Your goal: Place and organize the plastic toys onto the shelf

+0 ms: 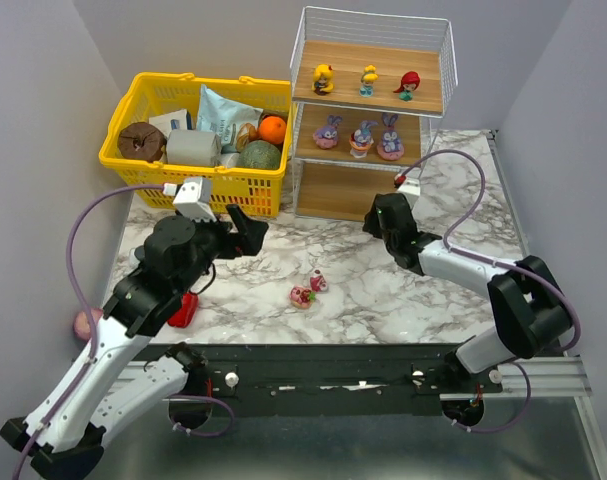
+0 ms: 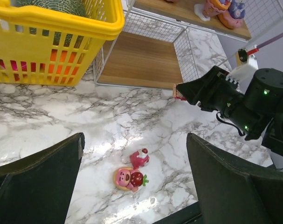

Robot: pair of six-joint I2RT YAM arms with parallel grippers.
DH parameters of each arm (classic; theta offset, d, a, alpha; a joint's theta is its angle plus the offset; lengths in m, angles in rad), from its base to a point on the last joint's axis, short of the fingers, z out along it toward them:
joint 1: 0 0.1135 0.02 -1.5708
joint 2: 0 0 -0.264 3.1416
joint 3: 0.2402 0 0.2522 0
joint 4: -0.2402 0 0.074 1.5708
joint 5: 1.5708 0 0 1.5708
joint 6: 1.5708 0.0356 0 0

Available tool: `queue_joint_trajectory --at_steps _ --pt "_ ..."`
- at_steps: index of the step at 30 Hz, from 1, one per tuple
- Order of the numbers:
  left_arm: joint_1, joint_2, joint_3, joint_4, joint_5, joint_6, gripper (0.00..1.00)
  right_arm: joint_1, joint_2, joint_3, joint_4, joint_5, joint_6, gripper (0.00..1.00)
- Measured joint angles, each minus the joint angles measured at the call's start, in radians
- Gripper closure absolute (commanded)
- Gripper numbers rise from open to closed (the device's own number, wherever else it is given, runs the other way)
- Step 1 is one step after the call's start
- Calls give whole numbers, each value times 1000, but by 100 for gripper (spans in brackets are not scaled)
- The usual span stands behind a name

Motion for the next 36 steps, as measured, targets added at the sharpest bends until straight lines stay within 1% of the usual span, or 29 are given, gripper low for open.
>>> queue_joint_trajectory --at_steps 4,8,13,17,27,36 --pt "0 -114 -38 -44 3 10 1 0 42 -3 66 8 -8 75" --pt "0 -190 -79 -53 19 8 1 0 105 -2 111 11 -9 75" --pt "0 -202 -140 -60 27 9 1 0 188 1 146 16 -23 75" --pt "0 -215 -179 -63 27 10 1 0 238 37 155 38 -41 74" --pt "0 -259 -194 -68 18 10 1 0 283 109 128 76 -86 73" --pt "0 -284 -194 -76 4 10 1 -13 285 108 182 99 -109 73"
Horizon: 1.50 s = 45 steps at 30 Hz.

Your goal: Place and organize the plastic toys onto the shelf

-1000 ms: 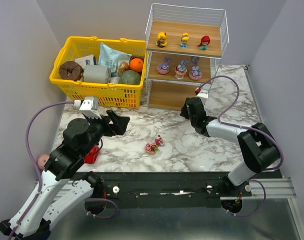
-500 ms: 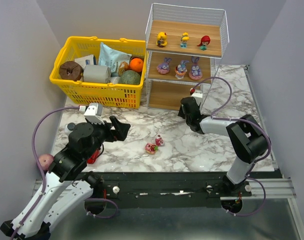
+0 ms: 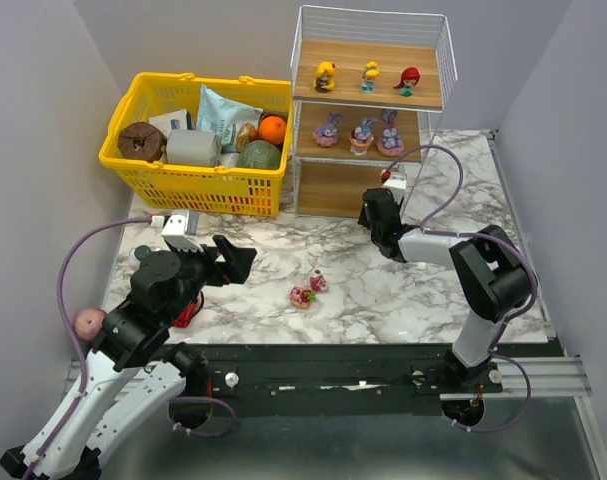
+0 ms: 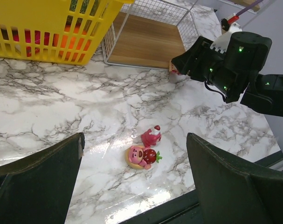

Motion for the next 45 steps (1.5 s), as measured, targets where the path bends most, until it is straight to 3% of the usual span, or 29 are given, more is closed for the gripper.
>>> queue_joint_trajectory --at_steps 22,29,45 --pt "0 5 -5 -5 0 -1 1 -6 15 11 16 14 -46 62" --pt "0 14 -6 2 0 -9 1 -6 16 12 0 6 -39 64" --pt "0 9 -19 2 0 -22 1 -6 -129 0 -340 -124 68 62"
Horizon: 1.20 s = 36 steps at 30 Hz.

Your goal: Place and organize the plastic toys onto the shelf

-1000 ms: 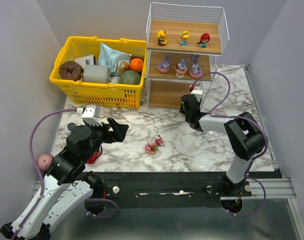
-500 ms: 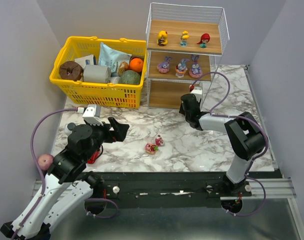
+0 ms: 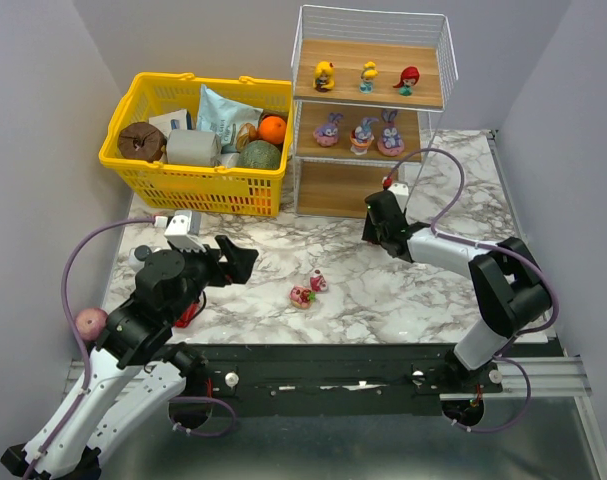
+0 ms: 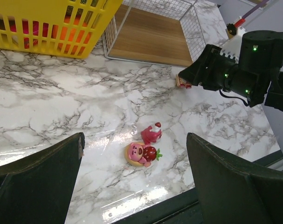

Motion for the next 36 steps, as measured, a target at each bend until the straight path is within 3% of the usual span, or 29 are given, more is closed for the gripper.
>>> queue_joint_trajectory --at_steps 4,7,11,17,27,36 --pt "0 -8 -7 0 0 -5 1 0 1 -10 -37 -18 2 60" --pt "0 -14 -14 0 0 -8 1 1 1 -27 -43 -23 3 50" --pt "0 -15 -20 -2 0 -10 1 2 0 -31 -39 -27 5 26" --pt "0 -14 -20 -1 0 -9 1 3 -23 -68 -43 -51 18 9" --pt "0 59 -18 16 -22 12 1 3 -350 -126 -70 -82 160 3" --pt "0 118 14 28 -85 33 1 3 -537 -237 -135 -114 643 9"
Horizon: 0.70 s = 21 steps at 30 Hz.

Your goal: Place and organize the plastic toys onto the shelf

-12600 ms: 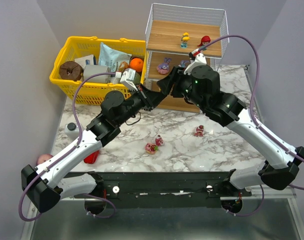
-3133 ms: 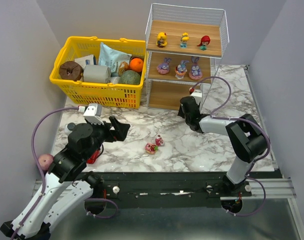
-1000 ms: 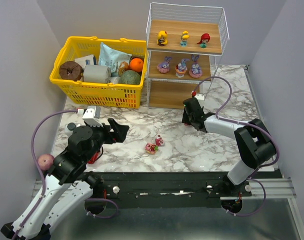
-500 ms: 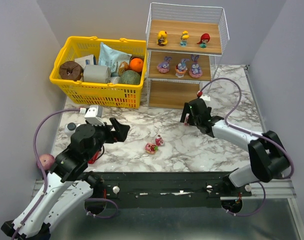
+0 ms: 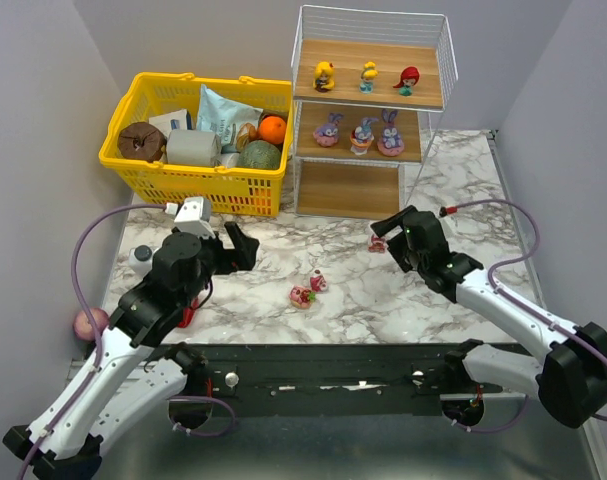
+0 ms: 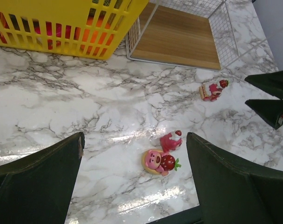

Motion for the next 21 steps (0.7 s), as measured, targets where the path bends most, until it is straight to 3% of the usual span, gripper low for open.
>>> queue_joint_trajectory --at_steps 5,9,14,21 --pt "0 64 107 -47 -12 -21 1 0 -5 -22 -52 -32 350 9" --pt "0 111 202 -99 -5 -56 1 0 39 -54 -43 -48 517 5" --pt "0 126 263 -160 0 -77 1 -11 164 -132 84 -100 632 4" --pt "0 125 274 -192 0 -71 1 -61 238 -176 263 -127 661 5"
